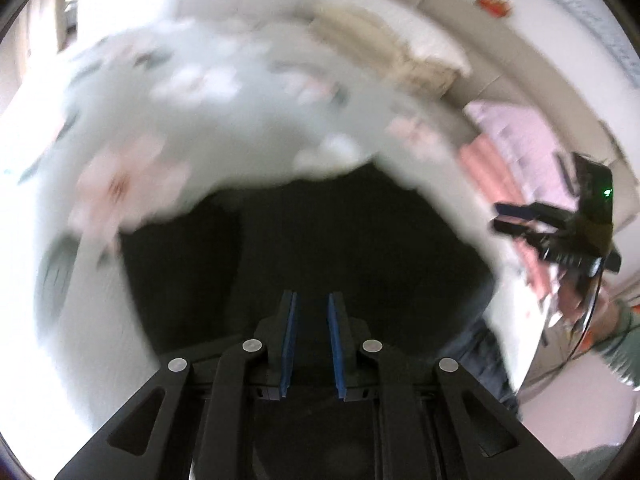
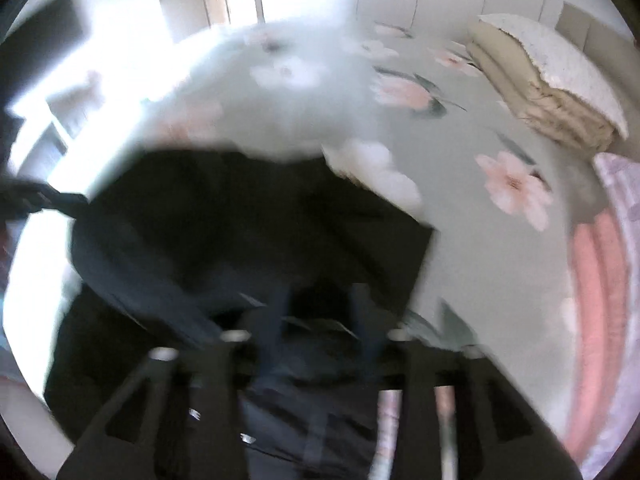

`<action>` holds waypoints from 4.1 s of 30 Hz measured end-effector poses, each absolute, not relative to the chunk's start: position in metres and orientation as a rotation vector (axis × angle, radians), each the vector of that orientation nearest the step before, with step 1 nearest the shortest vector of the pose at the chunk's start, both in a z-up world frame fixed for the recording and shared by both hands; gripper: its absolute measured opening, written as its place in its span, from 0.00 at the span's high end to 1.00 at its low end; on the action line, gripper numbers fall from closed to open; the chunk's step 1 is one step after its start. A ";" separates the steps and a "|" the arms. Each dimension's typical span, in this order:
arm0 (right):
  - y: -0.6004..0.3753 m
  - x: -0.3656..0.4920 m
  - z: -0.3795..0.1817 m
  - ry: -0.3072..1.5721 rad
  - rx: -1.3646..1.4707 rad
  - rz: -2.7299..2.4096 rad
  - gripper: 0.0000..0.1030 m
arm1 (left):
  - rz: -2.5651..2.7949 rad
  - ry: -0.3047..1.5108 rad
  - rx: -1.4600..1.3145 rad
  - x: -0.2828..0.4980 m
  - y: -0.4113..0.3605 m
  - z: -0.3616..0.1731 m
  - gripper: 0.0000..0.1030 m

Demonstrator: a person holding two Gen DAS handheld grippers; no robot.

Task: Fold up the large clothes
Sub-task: 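Grasp the folded black jacket bundle with both grippers, then lift the black jacket bundle off the bed with both grippers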

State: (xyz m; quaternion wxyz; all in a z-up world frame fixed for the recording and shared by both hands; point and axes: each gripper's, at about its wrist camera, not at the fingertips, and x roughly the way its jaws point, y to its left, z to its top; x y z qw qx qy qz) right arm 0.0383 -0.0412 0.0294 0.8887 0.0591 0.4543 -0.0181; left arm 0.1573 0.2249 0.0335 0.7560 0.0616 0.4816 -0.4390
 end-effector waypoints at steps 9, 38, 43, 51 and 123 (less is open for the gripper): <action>0.004 0.086 -0.029 1.115 0.339 0.120 0.47 | -1.048 1.198 0.220 0.140 0.178 -0.032 0.71; 0.081 -0.013 -0.148 1.346 0.320 0.126 0.45 | -0.799 1.337 -0.194 0.079 0.252 -0.123 0.52; 0.063 -0.021 -0.074 1.212 0.308 0.167 0.45 | -0.868 1.223 -0.195 0.077 0.257 -0.067 0.51; 0.041 0.062 -0.081 1.143 0.315 0.072 0.45 | -0.688 1.229 -0.162 0.140 0.238 -0.098 0.50; 0.000 -0.362 -0.159 1.343 0.661 -0.266 0.37 | -0.627 1.678 -0.767 -0.115 0.531 -0.195 0.26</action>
